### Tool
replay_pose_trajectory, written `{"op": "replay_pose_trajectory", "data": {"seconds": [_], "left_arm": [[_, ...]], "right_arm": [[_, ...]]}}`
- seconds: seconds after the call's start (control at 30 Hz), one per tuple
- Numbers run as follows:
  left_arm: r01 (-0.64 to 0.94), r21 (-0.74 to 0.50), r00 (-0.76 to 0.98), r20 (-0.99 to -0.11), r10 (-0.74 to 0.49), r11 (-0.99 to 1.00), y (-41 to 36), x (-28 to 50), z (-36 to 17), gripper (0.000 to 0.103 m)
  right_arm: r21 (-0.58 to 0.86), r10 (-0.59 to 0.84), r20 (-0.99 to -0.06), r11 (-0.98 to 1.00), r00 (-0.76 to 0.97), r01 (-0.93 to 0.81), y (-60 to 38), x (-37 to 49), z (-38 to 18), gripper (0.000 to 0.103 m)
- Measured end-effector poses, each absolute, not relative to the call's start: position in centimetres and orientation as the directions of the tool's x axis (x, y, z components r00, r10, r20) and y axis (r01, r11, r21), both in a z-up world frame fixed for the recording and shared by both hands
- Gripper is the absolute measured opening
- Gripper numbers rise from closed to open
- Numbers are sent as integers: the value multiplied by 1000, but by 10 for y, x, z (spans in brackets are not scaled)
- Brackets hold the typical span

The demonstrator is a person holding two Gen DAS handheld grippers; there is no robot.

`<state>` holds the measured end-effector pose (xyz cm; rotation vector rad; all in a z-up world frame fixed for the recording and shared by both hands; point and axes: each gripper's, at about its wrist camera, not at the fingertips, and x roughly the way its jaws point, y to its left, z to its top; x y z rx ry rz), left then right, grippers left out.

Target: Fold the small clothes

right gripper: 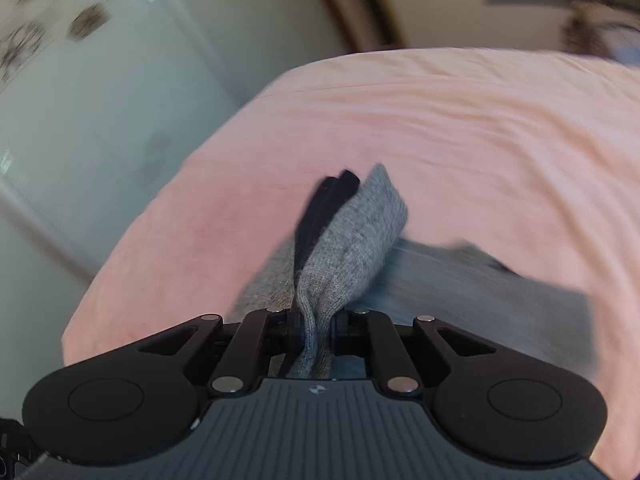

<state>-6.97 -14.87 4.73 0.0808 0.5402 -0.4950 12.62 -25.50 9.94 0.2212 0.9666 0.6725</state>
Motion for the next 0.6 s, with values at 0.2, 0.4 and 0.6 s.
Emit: {"op": "replay_pose_trajectory", "data": {"seconds": [0.2,0.4,0.6], "left_arm": [[489,11,722,-567,-397,872,-178,-71,30,5],[475,59,735,-575,-360,878,-199,-69,34,5],[506,11,709,-576,-408,863,-215,-72,38,5]], "right_arm": [[606,669,-613,739,421,-294,-313,117,51,30],[716,730,-524,656,438,-238,-311,139,31,55],[640,698,-537,703,473,-311,-312,137,45,16]]}}
